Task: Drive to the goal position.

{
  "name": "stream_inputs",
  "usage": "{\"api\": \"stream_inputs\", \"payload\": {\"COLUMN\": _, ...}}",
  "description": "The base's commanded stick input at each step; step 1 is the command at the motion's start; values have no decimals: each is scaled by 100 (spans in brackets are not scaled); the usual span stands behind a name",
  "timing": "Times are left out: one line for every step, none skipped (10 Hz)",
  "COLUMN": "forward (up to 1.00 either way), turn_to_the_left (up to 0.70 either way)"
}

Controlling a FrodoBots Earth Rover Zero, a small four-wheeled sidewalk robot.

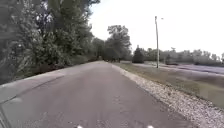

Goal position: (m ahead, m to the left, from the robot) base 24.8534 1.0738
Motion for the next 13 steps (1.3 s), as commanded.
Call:
{"api": "stream_inputs", "payload": {"forward": 70, "turn_to_the_left": 14}}
{"api": "stream_inputs", "payload": {"forward": 70, "turn_to_the_left": 0}}
{"api": "stream_inputs", "payload": {"forward": 70, "turn_to_the_left": 0}}
{"api": "stream_inputs", "payload": {"forward": 70, "turn_to_the_left": 0}}
{"api": "stream_inputs", "payload": {"forward": 70, "turn_to_the_left": 0}}
{"api": "stream_inputs", "payload": {"forward": 70, "turn_to_the_left": 0}}
{"api": "stream_inputs", "payload": {"forward": 70, "turn_to_the_left": 0}}
{"api": "stream_inputs", "payload": {"forward": 70, "turn_to_the_left": 0}}
{"api": "stream_inputs", "payload": {"forward": 70, "turn_to_the_left": 0}}
{"api": "stream_inputs", "payload": {"forward": 70, "turn_to_the_left": 0}}
{"api": "stream_inputs", "payload": {"forward": 70, "turn_to_the_left": 0}}
{"api": "stream_inputs", "payload": {"forward": 70, "turn_to_the_left": 0}}
{"api": "stream_inputs", "payload": {"forward": 70, "turn_to_the_left": -18}}
